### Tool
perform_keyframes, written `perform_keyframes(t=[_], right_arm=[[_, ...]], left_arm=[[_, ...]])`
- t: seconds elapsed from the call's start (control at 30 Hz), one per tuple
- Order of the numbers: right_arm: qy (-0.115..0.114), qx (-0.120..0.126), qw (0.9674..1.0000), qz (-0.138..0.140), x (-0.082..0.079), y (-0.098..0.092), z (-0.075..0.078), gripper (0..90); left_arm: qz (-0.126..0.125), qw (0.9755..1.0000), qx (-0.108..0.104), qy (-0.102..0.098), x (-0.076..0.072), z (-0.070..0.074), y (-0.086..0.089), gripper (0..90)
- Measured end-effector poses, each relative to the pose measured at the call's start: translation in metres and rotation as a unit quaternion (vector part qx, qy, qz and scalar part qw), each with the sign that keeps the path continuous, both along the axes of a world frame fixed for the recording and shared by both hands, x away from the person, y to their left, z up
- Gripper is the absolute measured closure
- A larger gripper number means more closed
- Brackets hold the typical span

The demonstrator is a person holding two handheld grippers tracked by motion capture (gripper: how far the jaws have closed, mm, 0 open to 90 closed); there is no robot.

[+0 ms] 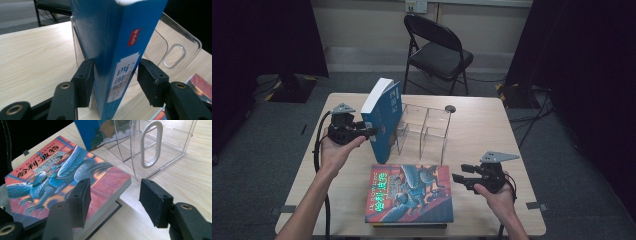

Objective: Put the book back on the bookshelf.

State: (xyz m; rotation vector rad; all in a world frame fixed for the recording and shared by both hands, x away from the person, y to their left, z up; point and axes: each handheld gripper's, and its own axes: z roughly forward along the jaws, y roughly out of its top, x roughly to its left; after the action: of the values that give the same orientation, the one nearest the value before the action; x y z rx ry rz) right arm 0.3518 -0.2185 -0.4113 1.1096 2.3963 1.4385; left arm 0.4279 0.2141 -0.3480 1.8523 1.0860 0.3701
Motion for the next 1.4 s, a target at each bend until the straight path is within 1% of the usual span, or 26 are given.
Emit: perform_keyframes(t=[0.1, 0.17, 0.23, 0.27, 0.33, 0.37, 0.4, 0.5, 0.57, 0.6, 0.7, 0.77, 0.83, 0.87, 0.9, 0.93, 0.97, 1.03, 1.1, 1.17, 1.2, 1.23, 1.27, 1.33, 1.37, 1.4], right_arm=[[0.0, 0.001, 1.0, -0.001, 0.0, -0.001, 0.0, 42.5], [0.0, 0.001, 1.0, -0.002, 0.0, -0.001, 0.0, 42.5], [-0.001, 0.002, 1.0, -0.001, -0.001, -0.001, 0.001, 42.5], [0.0, 0.002, 1.0, -0.001, 0.0, -0.001, 0.0, 42.5], [0.001, 0.001, 1.0, -0.001, 0.0, -0.001, 0.0, 42.5], [0.0, 0.0, 1.0, -0.001, 0.0, 0.0, 0.0, 42.5], [0.0, 0.0, 1.0, 0.0, -0.001, -0.001, 0.0, 42.5], [0.0, 0.0, 1.0, -0.001, -0.001, -0.001, 0.0, 42.5], [0.0, 0.001, 1.0, -0.001, -0.001, -0.001, 0.001, 42.6], [0.0, 0.001, 1.0, -0.002, -0.001, -0.001, 0.001, 42.6], [0.0, 0.001, 1.0, -0.002, 0.0, 0.0, 0.0, 42.6], [-0.001, 0.0, 1.0, -0.005, 0.0, 0.0, 0.0, 42.5], [0.0, 0.002, 1.0, -0.006, 0.0, -0.001, 0.0, 42.5], [-0.001, 0.001, 1.0, -0.006, 0.0, -0.001, 0.0, 42.5], [-0.001, 0.002, 1.0, -0.005, -0.001, -0.001, 0.0, 42.5], [-0.002, 0.003, 1.0, -0.005, -0.002, -0.001, 0.001, 42.4], [-0.004, 0.003, 1.0, -0.005, -0.002, -0.001, 0.001, 42.3], [-0.004, 0.007, 0.9999, -0.007, -0.002, -0.002, 0.001, 42.2], [-0.004, 0.006, 1.0, -0.005, -0.002, -0.001, 0.0, 42.3], [-0.004, 0.004, 1.0, -0.002, -0.002, 0.002, 0.0, 42.3], [-0.004, 0.003, 1.0, 0.0, -0.003, 0.003, 0.0, 42.5], [-0.004, 0.002, 1.0, 0.003, -0.003, 0.006, 0.0, 42.7], [-0.005, 0.001, 1.0, 0.006, -0.004, 0.007, 0.0, 43.5], [-0.01, -0.009, 0.9997, 0.022, -0.005, 0.012, 0.0, 49.1], [-0.014, -0.013, 0.9994, 0.03, -0.006, 0.016, 0.001, 49.7], [-0.014, -0.013, 0.9992, 0.034, -0.006, 0.019, 0.001, 50.1]], left_arm=[[-0.002, 1.0, -0.004, 0.001, -0.003, -0.001, 0.002, 52.8], [-0.004, 1.0, -0.009, -0.001, -0.006, -0.001, 0.002, 53.0], [-0.005, 1.0, 0.0, -0.007, -0.009, -0.002, 0.001, 53.6], [-0.008, 1.0, 0.0, -0.005, -0.009, -0.002, 0.001, 53.5], [-0.015, 0.9999, -0.007, 0.002, -0.011, -0.003, 0.001, 53.6], [-0.017, 0.9998, -0.011, 0.001, -0.012, -0.004, 0.001, 54.0], [-0.022, 0.9997, -0.008, 0.003, -0.013, -0.006, 0.001, 55.2], [-0.023, 0.9996, -0.016, 0.004, -0.015, -0.009, 0.002, 55.4], [-0.025, 0.9994, -0.022, 0.008, -0.015, -0.012, 0.003, 56.2], [-0.028, 0.9993, -0.02, 0.014, -0.016, -0.012, 0.002, 56.5], [-0.03, 0.9993, -0.019, 0.01, -0.019, -0.012, 0.001, 55.7], [-0.029, 0.9995, -0.012, 0.006, -0.022, -0.013, 0.0, 55.1], [-0.022, 0.9991, -0.027, 0.023, -0.022, -0.016, 0.001, 50.1], [-0.023, 0.9991, -0.03, 0.018, -0.024, -0.017, 0.002, 51.1], [-0.019, 0.9994, -0.026, 0.012, -0.027, -0.018, 0.003, 50.8], [-0.02, 0.9994, -0.024, 0.014, -0.028, -0.018, 0.004, 50.3], [-0.02, 0.9993, -0.028, 0.016, -0.032, -0.02, 0.005, 50.3], [-0.03, 0.9994, -0.012, 0.013, -0.039, -0.022, 0.004, 49.0], [-0.039, 0.9989, -0.015, 0.02, -0.046, -0.025, 0.004, 49.8], [-0.044, 0.9989, -0.008, 0.017, -0.051, -0.028, 0.003, 52.8], [-0.057, 0.9981, -0.006, 0.024, -0.054, -0.032, 0.003, 55.3], [-0.06, 0.9979, -0.001, 0.024, -0.055, -0.035, 0.002, 56.2], [-0.056, 0.9981, 0.005, 0.026, -0.058, -0.041, 0.001, 56.2], [-0.066, 0.997, 0.0, 0.041, -0.063, -0.047, 0.003, 56.2], [-0.067, 0.9968, 0.007, 0.042, -0.067, -0.049, 0.003, 55.6], [-0.067, 0.9968, 0.007, 0.042, -0.067, -0.049, 0.003, 54.4]])
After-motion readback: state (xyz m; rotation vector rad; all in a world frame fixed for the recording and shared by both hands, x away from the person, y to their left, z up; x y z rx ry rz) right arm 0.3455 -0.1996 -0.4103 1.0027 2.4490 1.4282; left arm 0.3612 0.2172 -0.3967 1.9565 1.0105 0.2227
